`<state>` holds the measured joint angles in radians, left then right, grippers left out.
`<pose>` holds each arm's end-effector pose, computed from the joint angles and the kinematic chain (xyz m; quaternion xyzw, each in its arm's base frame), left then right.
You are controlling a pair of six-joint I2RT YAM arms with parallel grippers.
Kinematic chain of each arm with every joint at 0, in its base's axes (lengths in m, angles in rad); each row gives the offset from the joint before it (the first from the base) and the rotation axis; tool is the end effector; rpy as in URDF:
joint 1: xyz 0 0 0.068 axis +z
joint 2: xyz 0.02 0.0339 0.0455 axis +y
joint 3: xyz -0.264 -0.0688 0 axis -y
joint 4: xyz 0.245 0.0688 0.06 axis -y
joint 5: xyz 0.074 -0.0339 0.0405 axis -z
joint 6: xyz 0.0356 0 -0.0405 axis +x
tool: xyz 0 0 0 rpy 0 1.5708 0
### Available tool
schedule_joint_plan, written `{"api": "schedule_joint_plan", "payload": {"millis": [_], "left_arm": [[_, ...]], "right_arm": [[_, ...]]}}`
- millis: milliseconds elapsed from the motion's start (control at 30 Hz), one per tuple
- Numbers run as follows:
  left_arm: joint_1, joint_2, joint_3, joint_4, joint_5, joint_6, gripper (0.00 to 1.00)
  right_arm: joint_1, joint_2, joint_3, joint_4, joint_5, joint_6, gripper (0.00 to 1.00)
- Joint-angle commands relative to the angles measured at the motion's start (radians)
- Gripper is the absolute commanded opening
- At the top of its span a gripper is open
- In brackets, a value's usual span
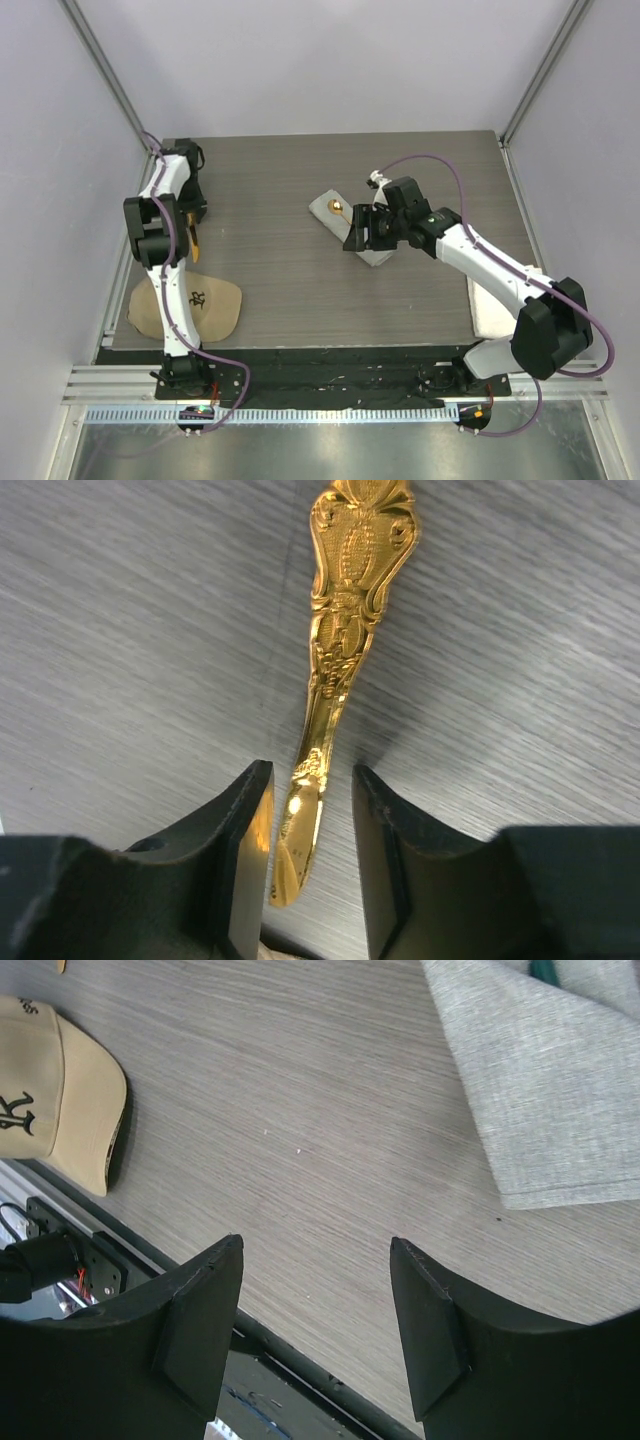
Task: Fold the napkin into a case and place the utensils inside
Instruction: Move the knife to the center of the board.
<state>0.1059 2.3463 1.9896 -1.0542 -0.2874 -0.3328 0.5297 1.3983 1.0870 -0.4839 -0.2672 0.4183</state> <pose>0.4689 0.0600 0.1659 -0.2258 0.9604 0.1329 0.0947 0.2560 0.1608 0.2783 -0.1014 0.9133 0.2808 0.2772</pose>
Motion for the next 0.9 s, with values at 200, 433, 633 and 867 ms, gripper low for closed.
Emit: {"api": "schedule_joint_plan", "payload": {"millis": [200,433,633,867], "left_arm": [[-0.006,0.024,-0.090,0.029,0.264,-0.041,0.00],[-0.034,-0.091,-0.337,0.199,0.549,-0.136,0.00],[-0.092,-0.269,-0.419,0.238,0.441,-0.141,0.00],[-0.063,-0.318,-0.266,0.158,0.159,-0.141,0.75]], "right_arm": [[0.081,0.050,0.070,0.041,0.034,-0.003,0.65],[0.116,0.134,0.102,0.079,0.013,-0.004,0.65],[0.162,0.222,0.146,0.108,0.014,-0.003,0.65],[0.164,0.257,0.157,0.117,0.003,-0.001,0.65]]}}
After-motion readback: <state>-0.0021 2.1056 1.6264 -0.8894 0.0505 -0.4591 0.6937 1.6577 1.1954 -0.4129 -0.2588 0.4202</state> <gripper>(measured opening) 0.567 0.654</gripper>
